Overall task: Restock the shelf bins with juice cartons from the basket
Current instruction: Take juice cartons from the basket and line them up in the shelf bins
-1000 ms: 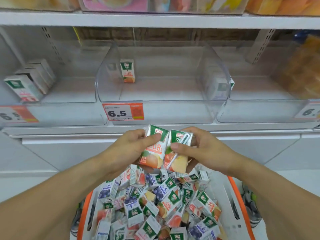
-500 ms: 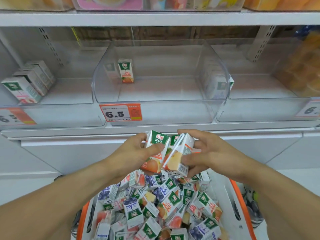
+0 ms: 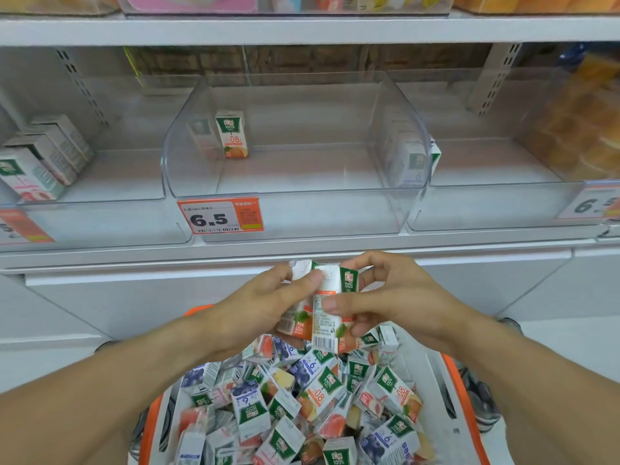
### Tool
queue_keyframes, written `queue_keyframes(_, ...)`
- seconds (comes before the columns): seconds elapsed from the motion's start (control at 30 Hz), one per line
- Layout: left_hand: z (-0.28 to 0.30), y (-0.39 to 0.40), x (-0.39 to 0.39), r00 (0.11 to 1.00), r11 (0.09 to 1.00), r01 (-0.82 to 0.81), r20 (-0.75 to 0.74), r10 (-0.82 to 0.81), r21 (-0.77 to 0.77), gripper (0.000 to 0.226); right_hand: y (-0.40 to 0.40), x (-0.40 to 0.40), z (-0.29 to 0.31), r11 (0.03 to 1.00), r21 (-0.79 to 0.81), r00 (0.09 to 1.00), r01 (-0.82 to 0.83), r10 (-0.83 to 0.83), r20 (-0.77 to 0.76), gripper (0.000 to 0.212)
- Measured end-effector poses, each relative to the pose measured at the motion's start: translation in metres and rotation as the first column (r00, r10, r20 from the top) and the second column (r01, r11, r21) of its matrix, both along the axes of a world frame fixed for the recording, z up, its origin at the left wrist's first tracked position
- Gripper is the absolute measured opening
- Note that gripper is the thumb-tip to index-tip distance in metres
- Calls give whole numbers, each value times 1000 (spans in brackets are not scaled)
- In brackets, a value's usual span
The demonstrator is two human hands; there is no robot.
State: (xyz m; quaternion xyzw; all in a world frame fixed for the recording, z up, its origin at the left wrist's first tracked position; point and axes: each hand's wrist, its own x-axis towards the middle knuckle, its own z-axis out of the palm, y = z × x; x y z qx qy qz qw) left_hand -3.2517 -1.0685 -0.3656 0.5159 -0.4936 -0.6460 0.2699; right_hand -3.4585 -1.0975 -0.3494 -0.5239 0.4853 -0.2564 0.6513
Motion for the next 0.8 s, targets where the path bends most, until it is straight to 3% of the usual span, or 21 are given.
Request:
queue_keyframes(0.1,2,4,2,995,997,79,-57,-79,-4,61,0,2,-1,999,-46,998,5,-8,-68,78)
queue_keyframes(0.23,4,4,9,984,985,174,-34,-174,-7,99,4,4,-4,996,-91,994,-2,-8,-111,85)
queue_keyframes(0.4,2,1,12,989,990,140,-38,-140,-21,66,5,6,-5,998,-55,1000,11,-11,-7,68)
queue_keyframes(0.53,5,1,15,994,995,102,-52,-101,17,69,-2,1,1,996,-30,996,-87,85,-34,63)
queue_keyframes(0.6,9,0,17,987,989,133,-94,-127,64,72,-7,-3,2,990,-28,990,-138,138,-20,67)
queue_keyframes(0.7,15,-2,20,962,966,235,-166,-215,110,73,-9,-5,2,961,-64,959,-267,272,75,55)
queue_keyframes(0.8,16,-2,23,958,962,261,-147,-247,85,73,-9,-5,1,943,-86,942,-321,327,70,59)
